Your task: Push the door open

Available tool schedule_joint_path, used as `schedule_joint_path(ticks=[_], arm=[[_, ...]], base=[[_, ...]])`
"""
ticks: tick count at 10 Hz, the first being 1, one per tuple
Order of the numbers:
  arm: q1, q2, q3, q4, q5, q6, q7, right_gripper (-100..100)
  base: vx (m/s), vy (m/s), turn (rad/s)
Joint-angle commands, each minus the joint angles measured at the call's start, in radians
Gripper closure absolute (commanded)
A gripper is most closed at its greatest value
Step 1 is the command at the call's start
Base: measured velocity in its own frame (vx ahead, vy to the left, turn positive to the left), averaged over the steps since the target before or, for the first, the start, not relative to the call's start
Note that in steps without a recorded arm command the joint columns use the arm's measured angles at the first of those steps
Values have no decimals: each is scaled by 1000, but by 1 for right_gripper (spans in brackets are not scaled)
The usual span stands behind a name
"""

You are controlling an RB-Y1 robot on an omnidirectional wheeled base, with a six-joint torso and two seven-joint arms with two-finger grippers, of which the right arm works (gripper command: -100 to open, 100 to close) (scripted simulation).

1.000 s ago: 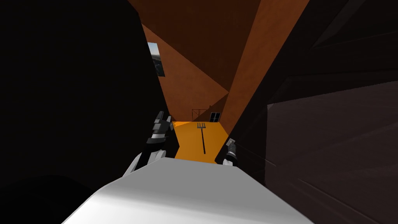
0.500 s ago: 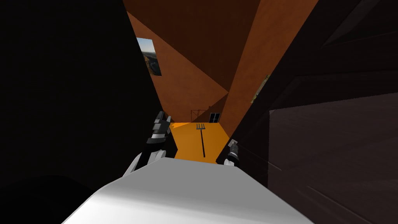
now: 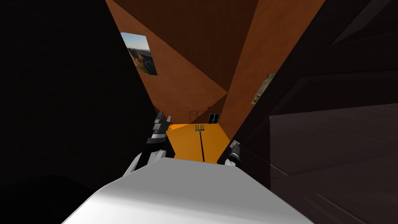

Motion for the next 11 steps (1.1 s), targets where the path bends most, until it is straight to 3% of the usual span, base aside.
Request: schedule_joint_path(ticks=[1, 11], arm=[[0, 0, 0, 0, 0, 0, 0, 100], [6, -20, -120, 2, -77, -14, 53, 100]], base=[[76, -7, -23], [186, -44, -39]])
